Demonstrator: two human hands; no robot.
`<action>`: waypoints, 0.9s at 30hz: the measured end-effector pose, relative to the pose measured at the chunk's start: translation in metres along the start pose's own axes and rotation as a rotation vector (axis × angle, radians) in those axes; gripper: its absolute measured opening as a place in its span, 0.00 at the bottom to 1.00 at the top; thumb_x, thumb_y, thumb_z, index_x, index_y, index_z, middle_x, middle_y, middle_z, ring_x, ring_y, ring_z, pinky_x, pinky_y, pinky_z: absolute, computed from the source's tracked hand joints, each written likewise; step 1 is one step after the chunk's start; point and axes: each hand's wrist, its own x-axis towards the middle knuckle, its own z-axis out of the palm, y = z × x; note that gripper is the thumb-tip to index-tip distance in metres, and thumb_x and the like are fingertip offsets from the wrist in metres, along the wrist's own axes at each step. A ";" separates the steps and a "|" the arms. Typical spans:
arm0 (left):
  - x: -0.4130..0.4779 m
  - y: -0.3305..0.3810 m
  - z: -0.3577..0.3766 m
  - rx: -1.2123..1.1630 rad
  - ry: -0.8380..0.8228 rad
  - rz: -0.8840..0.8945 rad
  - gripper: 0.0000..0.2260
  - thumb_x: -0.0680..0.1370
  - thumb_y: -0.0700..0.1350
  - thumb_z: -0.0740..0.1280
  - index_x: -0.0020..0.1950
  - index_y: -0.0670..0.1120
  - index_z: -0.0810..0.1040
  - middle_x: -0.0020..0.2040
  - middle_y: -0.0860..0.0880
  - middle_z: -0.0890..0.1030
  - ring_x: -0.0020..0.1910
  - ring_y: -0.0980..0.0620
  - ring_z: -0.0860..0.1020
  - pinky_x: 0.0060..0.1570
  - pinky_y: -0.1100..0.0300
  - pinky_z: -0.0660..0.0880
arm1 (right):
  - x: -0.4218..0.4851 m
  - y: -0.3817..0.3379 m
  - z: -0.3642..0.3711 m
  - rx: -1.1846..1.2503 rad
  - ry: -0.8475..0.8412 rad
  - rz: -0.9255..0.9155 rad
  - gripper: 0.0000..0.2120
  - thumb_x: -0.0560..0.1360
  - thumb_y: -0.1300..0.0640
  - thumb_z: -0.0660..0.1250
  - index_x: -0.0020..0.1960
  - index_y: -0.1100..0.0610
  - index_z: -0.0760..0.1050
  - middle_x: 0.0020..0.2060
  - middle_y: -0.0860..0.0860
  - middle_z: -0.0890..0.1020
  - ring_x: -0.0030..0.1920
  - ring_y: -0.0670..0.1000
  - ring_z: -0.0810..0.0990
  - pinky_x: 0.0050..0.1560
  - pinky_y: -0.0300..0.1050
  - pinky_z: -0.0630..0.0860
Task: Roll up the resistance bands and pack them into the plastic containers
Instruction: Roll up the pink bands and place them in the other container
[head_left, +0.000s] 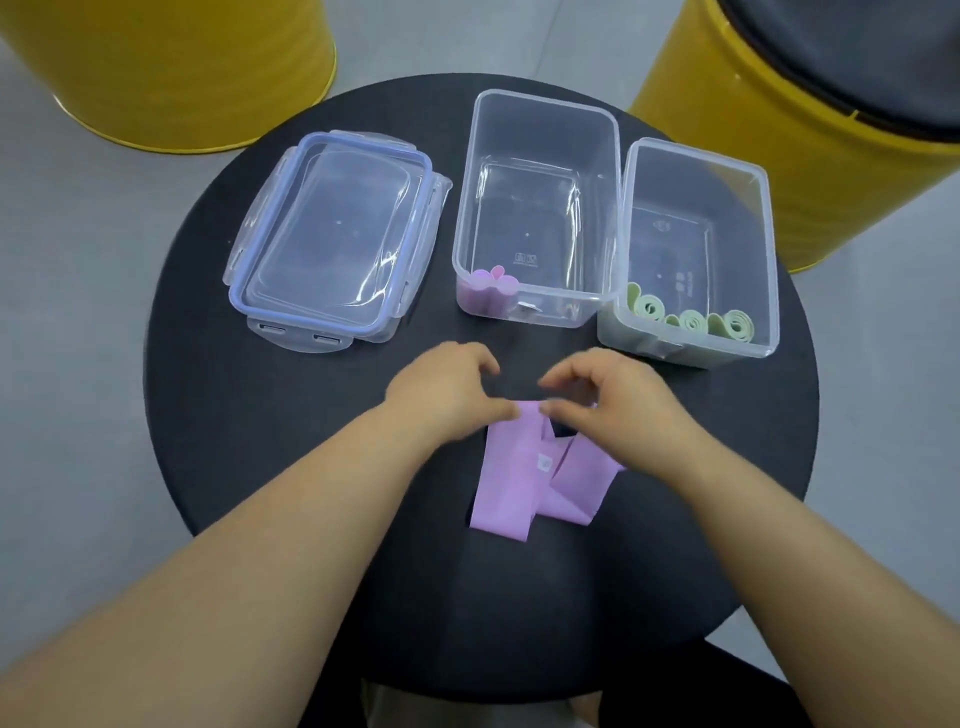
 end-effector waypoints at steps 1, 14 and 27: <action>0.000 0.000 0.008 0.056 -0.054 0.008 0.24 0.69 0.56 0.73 0.62 0.53 0.72 0.59 0.51 0.72 0.57 0.50 0.74 0.55 0.53 0.73 | -0.006 0.012 0.005 -0.118 -0.053 0.026 0.18 0.68 0.51 0.74 0.57 0.49 0.76 0.53 0.46 0.75 0.54 0.48 0.72 0.57 0.40 0.70; -0.022 -0.002 0.003 -0.629 -0.070 -0.011 0.06 0.79 0.41 0.63 0.43 0.44 0.76 0.44 0.44 0.79 0.42 0.48 0.78 0.47 0.54 0.80 | -0.046 0.048 -0.023 0.197 -0.064 0.197 0.03 0.76 0.60 0.65 0.45 0.55 0.78 0.35 0.51 0.80 0.36 0.49 0.76 0.38 0.40 0.74; -0.140 -0.007 -0.043 -1.397 0.053 -0.159 0.08 0.81 0.40 0.58 0.49 0.47 0.77 0.35 0.52 0.82 0.31 0.57 0.81 0.31 0.64 0.78 | -0.182 0.005 -0.044 1.014 0.276 0.210 0.08 0.78 0.58 0.62 0.41 0.53 0.76 0.31 0.44 0.78 0.29 0.41 0.73 0.28 0.32 0.69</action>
